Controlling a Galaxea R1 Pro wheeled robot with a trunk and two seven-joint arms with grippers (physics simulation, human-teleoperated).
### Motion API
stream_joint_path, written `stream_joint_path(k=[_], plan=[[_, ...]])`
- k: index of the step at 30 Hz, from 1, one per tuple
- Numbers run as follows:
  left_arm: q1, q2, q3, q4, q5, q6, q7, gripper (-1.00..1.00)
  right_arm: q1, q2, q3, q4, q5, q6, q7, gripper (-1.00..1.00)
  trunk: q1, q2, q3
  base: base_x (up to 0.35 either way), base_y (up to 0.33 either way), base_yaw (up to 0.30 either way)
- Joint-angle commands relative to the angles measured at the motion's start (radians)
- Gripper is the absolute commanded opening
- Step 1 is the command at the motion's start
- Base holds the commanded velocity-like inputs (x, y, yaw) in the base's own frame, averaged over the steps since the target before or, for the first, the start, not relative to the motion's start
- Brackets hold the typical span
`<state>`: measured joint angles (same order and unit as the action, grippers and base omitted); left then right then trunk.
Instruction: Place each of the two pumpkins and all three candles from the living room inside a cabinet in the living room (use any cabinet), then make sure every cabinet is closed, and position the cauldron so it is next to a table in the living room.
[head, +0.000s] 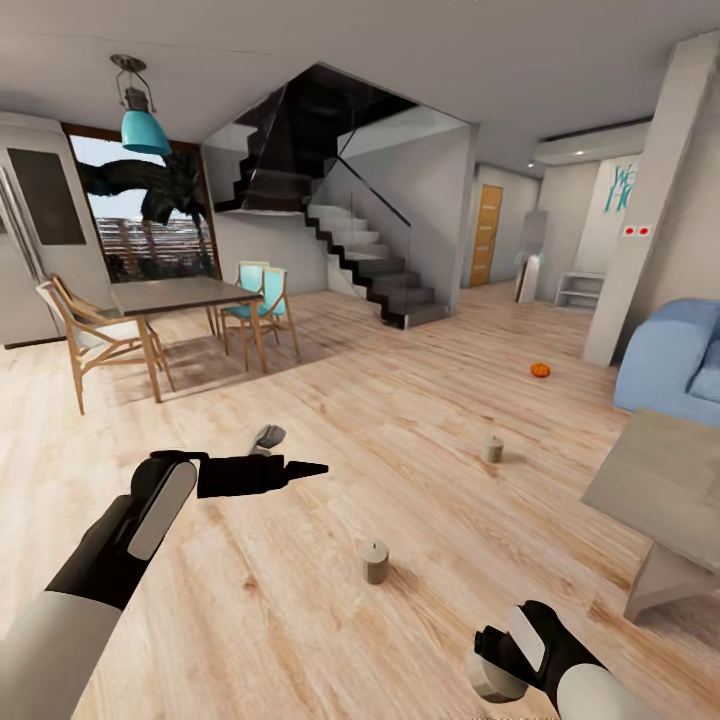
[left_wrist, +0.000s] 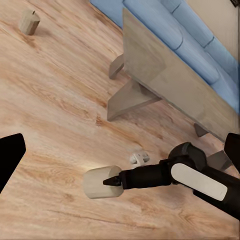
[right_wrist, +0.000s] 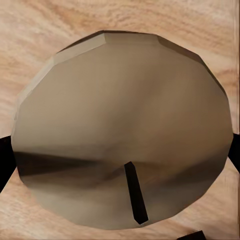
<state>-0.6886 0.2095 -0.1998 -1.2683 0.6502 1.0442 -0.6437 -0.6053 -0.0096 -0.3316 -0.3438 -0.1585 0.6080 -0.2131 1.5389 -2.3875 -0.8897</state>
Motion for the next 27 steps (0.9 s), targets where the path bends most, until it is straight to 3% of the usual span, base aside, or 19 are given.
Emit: stream_joint_path(k=[1, 27], plan=[[-0.001, 0.001, -0.001, 0.0, -0.002, 0.003, -0.004, 1.0, -0.001, 0.0, -0.001, -0.001, -0.012, 0.002, -0.008, -1.0, 0.0, 0.0, 0.0, 0.0, 0.001, -0.27], [-0.001, -0.003, 0.0, 0.002, -0.007, 0.003, 0.001, 1.0, 0.0, 0.0, -0.001, -0.001, -0.013, 0.002, -0.008, -1.0, 0.0, 0.0, 0.02, 0.0, 0.0, -0.27]])
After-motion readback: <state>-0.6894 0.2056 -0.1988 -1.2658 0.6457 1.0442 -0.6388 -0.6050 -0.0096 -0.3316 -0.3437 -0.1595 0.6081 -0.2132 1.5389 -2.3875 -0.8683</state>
